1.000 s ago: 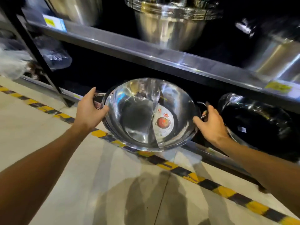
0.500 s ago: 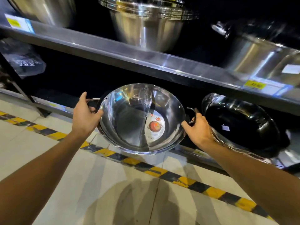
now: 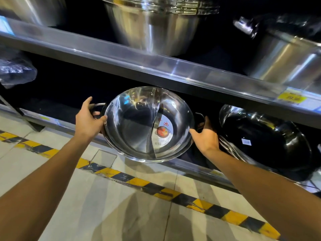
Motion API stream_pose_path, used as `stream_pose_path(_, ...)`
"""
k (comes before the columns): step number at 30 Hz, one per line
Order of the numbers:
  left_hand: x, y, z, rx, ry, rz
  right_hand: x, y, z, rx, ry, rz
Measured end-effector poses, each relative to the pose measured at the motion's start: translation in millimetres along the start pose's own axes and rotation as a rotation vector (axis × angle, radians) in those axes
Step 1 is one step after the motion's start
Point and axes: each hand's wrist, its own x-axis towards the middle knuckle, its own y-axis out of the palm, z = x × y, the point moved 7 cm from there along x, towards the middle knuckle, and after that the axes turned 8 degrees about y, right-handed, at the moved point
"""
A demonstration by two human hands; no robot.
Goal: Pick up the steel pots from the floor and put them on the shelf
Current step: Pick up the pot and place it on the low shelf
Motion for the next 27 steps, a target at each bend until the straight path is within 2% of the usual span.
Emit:
stream_pose_path(7,7,27,14,0.001,-0.034,0.081,15,13,-12,0.150,0.085,0.004)
stream_pose_path(17,0,39,4,-0.059,-0.100,0.144,17,16,-19,0.179,0.149,0.092)
stream_pose_path(23,-37,40,1,-0.240,-0.208,0.268,-19,28,-30,0.399,0.266,0.204)
stream_pose_path(27,-57,31,1,-0.229,-0.193,0.294,-48,40,-26,0.551,0.230,0.262)
